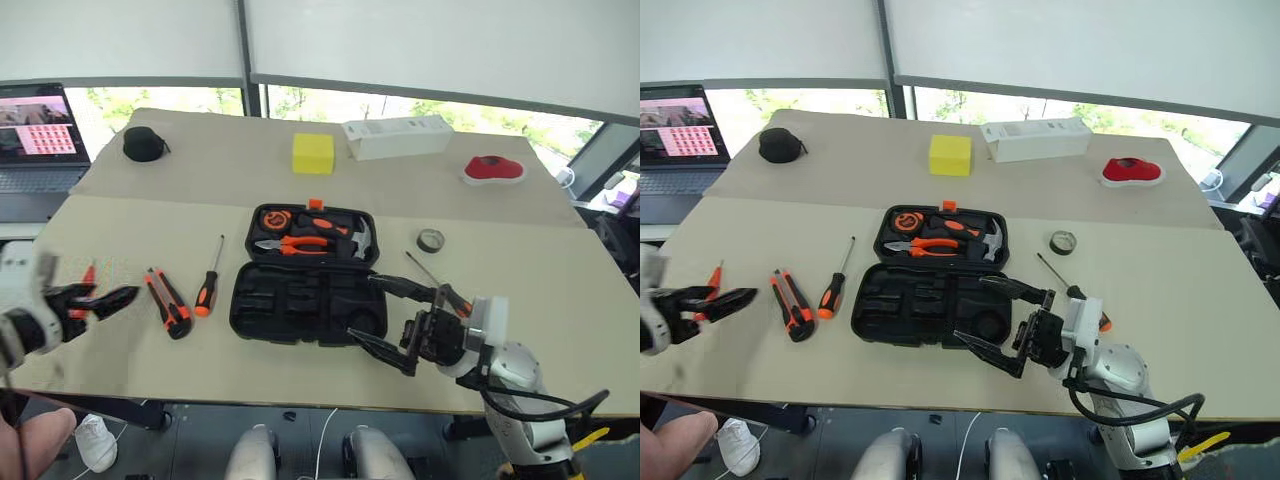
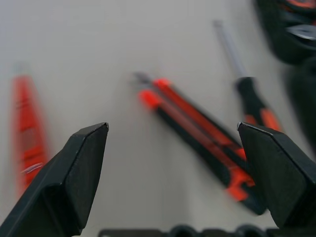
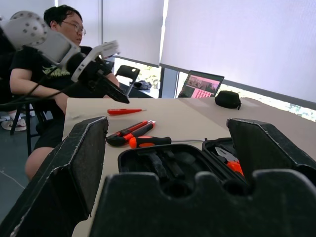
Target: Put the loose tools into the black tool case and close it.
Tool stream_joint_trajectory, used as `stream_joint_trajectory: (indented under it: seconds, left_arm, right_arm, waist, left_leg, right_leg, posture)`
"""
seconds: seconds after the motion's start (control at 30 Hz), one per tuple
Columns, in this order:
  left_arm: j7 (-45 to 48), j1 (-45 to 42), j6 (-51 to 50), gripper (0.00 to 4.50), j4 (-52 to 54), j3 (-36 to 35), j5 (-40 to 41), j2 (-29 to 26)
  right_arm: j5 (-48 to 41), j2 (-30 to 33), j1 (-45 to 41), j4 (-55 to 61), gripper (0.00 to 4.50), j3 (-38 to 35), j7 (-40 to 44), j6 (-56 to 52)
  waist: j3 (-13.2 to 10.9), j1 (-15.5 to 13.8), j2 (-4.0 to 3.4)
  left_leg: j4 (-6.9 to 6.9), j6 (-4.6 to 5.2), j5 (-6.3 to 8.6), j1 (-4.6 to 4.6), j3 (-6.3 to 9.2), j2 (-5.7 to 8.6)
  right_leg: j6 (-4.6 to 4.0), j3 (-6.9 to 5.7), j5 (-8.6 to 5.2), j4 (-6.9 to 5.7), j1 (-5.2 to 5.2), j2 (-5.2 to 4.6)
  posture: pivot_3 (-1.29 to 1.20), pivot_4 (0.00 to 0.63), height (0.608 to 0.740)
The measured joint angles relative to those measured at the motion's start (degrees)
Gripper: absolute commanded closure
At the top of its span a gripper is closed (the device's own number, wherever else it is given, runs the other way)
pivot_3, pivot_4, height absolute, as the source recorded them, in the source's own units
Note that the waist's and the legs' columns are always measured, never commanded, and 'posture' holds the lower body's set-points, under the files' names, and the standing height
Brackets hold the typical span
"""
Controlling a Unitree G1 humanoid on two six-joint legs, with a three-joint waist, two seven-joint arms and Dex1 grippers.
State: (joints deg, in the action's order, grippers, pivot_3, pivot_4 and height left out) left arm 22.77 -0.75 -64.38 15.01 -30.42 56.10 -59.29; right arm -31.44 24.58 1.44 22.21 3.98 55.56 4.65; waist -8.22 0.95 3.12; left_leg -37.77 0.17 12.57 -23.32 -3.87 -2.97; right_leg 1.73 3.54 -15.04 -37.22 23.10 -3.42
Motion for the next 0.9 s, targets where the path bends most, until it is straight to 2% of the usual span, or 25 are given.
stream_joint_trajectory:
  seconds: [0.2,0.37,0.4,0.53,0.57,0.67,0.9]
  left_arm:
    - [-5.15,-17.64,-10.51,0.00,0.06,12.72,-0.30,2.99]
    - [-6.90,-22.11,-12.66,0.00,-2.26,21.54,-5.47,7.05]
    - [-7.37,-23.46,-13.35,0.67,-3.32,23.28,-7.14,8.25]
    - [-6.28,-24.93,-13.37,2.17,-4.66,27.28,-10.94,8.63]
    - [-5.98,-24.93,-13.37,2.35,-4.92,27.78,-11.48,9.05]
    - [-4.68,-25.28,-13.22,3.59,-5.91,28.20,-13.35,9.63]
    - [-2.27,-25.50,-6.56,3.67,-8.29,24.24,-16.16,12.68]
  right_arm:
    - [0.98,1.30,0.70,-0.03,0.05,0.14,0.74,-0.36]
    - [1.43,1.39,1.51,-0.02,0.05,0.00,0.57,-0.30]
    - [1.54,1.38,1.48,-0.01,0.00,-0.04,0.49,-0.28]
    - [1.62,1.42,1.41,0.00,0.00,-0.29,0.33,-0.28]
    - [1.61,1.49,1.37,0.00,0.00,-0.45,0.21,-0.28]
    - [1.59,1.64,0.89,0.00,0.00,-1.01,-0.40,-0.28]
    - [1.60,1.79,0.71,0.01,0.00,-1.40,-1.01,-0.29]
  waist:
    - [-0.19,-0.03,-0.31]
    - [-0.23,-0.06,-0.35]
    - [-0.24,-0.15,-0.33]
    - [-0.25,-0.19,-0.34]
    - [-0.25,-0.20,-0.34]
    - [-0.25,-0.21,-0.34]
    - [-0.27,-0.24,-0.31]
  left_leg:
    - [0.01,0.00,0.00,0.00,-0.01,0.09]
    - [-0.01,-0.02,-0.01,-0.01,-0.04,0.12]
    - [-0.02,-0.02,-0.01,-0.02,-0.05,0.13]
    - [-0.02,-0.02,-0.01,-0.02,-0.02,0.15]
    - [-0.02,-0.02,-0.01,-0.03,-0.04,0.15]
    - [-0.03,-0.02,-0.01,-0.02,-0.01,0.15]
    - [-0.06,-0.02,-0.01,-0.08,0.01,0.15]
  right_leg:
    - [0.02,0.14,-0.03,-0.27,0.08,0.09]
    - [0.03,0.20,-0.05,-0.32,0.09,0.11]
    - [0.04,0.20,-0.05,-0.32,0.09,0.12]
    - [0.06,0.22,-0.07,-0.32,0.08,0.10]
    - [0.06,0.22,-0.07,-0.32,0.08,0.10]
    - [0.06,0.22,-0.07,-0.32,0.08,0.10]
    - [0.06,0.21,-0.07,-0.32,0.10,0.10]
  posture:
    - [0.00,0.150,0.740]
    - [0.00,0.150,0.740]
    - [0.00,0.150,0.740]
    - [0.00,0.150,0.740]
    - [0.00,0.150,0.740]
    - [0.00,0.150,0.740]
    - [0.00,0.150,0.740]
